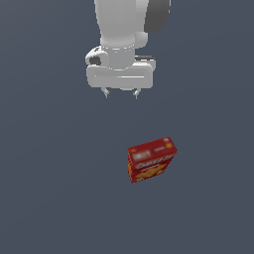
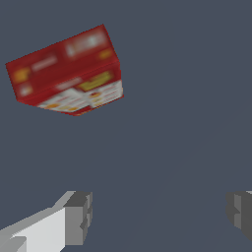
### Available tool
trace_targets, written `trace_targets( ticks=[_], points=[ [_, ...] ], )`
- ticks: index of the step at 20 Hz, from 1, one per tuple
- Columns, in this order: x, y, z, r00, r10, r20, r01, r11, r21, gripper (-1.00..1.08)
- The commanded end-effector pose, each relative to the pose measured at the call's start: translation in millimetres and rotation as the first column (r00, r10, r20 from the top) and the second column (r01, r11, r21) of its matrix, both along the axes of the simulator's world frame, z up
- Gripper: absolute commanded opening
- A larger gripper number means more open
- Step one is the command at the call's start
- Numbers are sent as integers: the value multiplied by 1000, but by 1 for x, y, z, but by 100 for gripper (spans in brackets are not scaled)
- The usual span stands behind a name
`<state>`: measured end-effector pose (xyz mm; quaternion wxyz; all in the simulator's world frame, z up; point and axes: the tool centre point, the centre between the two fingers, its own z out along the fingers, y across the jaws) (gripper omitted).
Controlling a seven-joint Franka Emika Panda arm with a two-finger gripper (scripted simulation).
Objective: Pick up the object and move it to a goal position.
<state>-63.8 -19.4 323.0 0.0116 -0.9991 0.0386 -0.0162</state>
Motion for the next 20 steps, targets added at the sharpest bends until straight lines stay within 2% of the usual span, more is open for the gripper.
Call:
trace_targets(
  ticks=[1,11,20],
  points=[
    [0,0,0,1000,0,0,0,1000,0,100],
    [1,-3,-6,999,39,-11,-40,999,-21,100],
    [8,0,-7,1000,-9,-12,9,1000,-19,100]
  ],
)
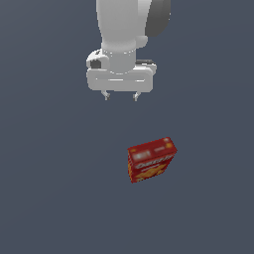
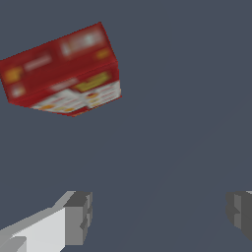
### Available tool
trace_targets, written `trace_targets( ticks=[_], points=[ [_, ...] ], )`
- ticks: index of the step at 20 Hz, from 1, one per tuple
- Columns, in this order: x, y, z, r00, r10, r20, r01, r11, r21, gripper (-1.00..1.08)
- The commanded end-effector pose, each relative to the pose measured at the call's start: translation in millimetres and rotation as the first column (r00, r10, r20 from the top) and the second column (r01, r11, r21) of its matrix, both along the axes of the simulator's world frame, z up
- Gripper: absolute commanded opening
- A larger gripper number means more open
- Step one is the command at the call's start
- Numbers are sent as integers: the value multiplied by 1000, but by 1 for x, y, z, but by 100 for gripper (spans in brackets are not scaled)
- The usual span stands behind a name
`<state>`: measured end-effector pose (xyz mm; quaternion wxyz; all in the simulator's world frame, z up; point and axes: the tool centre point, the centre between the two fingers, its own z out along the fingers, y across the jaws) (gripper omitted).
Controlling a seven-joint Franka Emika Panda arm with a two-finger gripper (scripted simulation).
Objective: Pick up the object and move it to a goal position.
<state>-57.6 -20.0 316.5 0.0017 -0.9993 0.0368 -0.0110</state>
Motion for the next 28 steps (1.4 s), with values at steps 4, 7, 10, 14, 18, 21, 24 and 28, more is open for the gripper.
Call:
trace_targets(
  ticks=[4,7,10,14,18,21,24,28],
  points=[
    [9,4,-2,998,-61,-1,61,998,1,100],
    [16,8,-3,994,-108,-3,108,994,2,100],
    [25,12,-5,986,-165,-4,165,986,3,100],
    [37,19,-9,967,-253,-6,253,968,4,100],
    [50,26,-13,941,-340,-8,340,941,4,100],
    [59,32,-16,915,-403,-10,403,915,5,100],
    [68,38,-20,886,-464,-11,464,886,5,100],
    [80,46,-25,840,-542,-13,542,840,5,100]
  ],
)
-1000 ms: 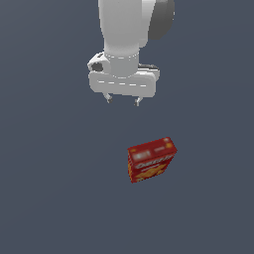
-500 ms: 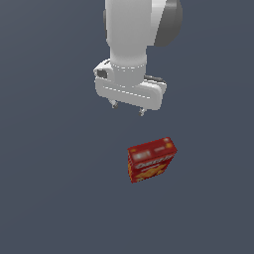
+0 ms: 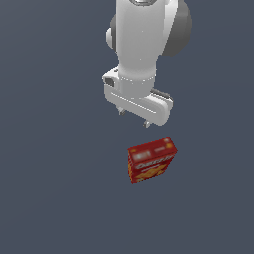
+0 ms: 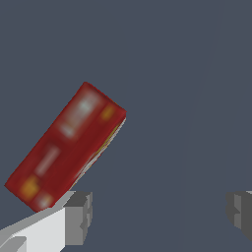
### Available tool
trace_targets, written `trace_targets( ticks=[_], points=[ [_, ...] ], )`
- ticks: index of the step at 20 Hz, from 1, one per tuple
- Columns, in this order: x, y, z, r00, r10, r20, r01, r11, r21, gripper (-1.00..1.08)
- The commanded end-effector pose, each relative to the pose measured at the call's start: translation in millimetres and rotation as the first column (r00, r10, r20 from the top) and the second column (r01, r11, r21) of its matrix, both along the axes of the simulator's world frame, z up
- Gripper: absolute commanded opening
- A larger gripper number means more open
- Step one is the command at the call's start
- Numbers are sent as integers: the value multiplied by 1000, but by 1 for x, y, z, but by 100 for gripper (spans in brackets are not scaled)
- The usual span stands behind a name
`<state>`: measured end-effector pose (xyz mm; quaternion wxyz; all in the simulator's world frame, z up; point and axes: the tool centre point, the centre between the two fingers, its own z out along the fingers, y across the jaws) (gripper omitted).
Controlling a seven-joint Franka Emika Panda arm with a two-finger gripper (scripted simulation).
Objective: Pick up the object and move it to a goal position.
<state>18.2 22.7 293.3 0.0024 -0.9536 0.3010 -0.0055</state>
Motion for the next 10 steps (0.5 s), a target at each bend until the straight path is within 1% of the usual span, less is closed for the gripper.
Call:
trace_targets(
  ticks=[1,5,10],
  points=[
    [7,5,-4,998,-58,-1,58,998,0,100],
    [19,14,-10,989,-148,-3,148,989,1,100],
    [32,25,-18,966,-259,-5,259,966,1,100]
  ],
)
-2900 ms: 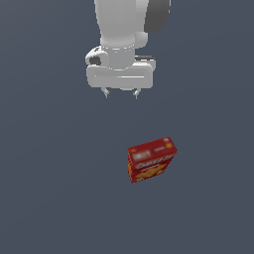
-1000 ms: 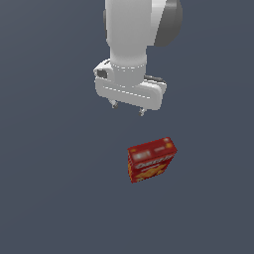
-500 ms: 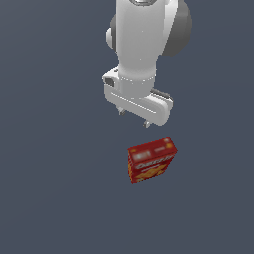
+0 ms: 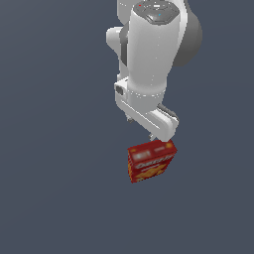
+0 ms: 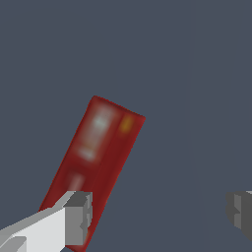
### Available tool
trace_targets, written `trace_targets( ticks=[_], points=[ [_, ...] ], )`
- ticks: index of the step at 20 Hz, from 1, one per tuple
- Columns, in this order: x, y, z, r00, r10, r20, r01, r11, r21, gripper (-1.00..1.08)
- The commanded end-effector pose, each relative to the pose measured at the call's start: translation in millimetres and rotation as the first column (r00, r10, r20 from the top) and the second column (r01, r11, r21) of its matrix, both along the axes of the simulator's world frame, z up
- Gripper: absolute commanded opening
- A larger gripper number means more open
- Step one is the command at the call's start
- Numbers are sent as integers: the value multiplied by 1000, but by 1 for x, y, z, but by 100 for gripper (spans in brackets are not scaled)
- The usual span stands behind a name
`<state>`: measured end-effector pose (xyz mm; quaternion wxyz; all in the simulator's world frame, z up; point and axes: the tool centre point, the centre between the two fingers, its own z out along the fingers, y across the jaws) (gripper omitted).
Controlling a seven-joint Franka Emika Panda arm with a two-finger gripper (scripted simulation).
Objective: Pick up the object and move it to a goal position.
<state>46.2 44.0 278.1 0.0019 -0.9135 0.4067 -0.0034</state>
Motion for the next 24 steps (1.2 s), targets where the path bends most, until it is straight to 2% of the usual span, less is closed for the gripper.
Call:
trace_targets(
  ticks=[1,6,13,24],
  points=[
    [7,6,-4,998,-58,-1,58,998,0,100],
    [19,17,-13,985,-170,-3,170,985,0,100],
    [34,32,-25,952,-306,-6,306,952,0,100],
    [44,44,-35,914,-406,-8,406,914,-1,100]
  ],
)
